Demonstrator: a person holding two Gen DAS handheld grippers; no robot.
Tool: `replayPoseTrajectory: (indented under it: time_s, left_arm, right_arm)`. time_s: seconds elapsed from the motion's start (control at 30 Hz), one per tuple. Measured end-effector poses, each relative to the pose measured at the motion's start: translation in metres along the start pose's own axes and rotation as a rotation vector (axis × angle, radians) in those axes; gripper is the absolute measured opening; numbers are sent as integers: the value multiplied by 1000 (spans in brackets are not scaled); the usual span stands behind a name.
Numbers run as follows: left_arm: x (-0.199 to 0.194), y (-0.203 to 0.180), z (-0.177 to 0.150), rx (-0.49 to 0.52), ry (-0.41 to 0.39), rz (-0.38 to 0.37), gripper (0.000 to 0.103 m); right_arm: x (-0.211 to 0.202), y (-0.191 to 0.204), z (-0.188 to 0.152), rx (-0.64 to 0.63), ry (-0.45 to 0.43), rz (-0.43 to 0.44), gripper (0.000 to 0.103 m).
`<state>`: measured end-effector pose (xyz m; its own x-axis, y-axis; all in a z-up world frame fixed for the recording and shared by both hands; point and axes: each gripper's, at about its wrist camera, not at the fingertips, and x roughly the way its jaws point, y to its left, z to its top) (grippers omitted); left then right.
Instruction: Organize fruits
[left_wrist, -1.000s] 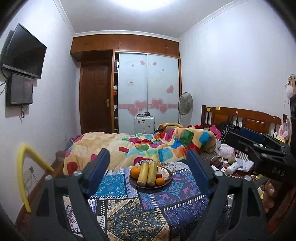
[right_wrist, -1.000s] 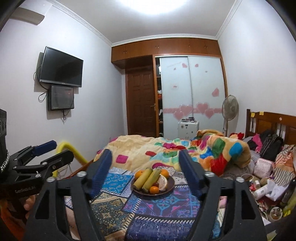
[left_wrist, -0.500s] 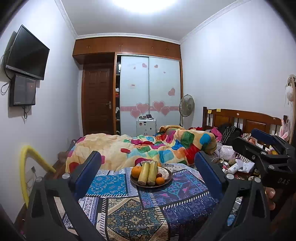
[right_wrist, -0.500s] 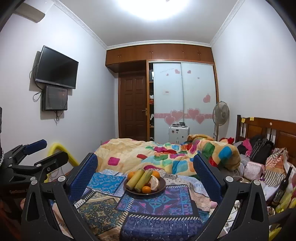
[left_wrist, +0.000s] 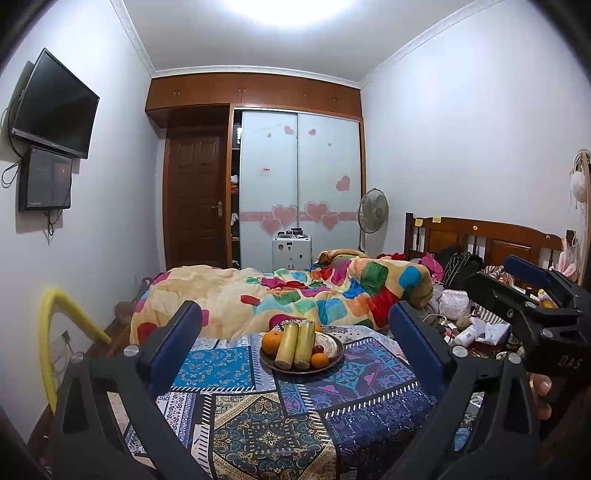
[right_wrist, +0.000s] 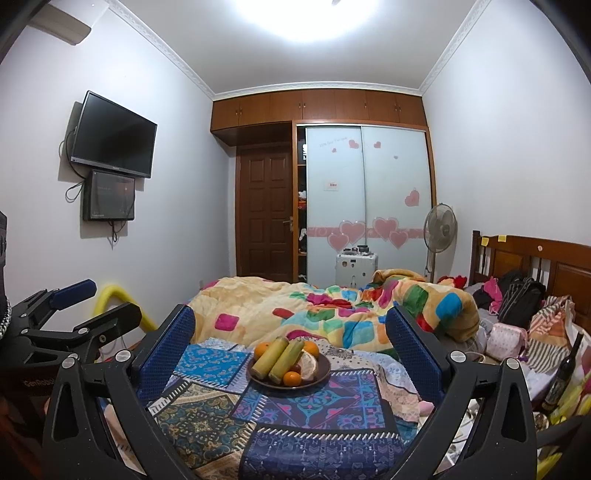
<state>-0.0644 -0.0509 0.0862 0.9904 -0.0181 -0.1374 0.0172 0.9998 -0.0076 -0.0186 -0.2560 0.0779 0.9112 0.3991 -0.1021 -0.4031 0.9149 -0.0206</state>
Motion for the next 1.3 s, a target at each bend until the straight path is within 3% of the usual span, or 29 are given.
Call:
replayPoseTrajectory:
  time_s: [1.3]
  left_arm:
    - [12, -8, -6, 2, 16, -16, 103]
  right_arm:
    - [5, 0, -1, 17, 18, 2, 103]
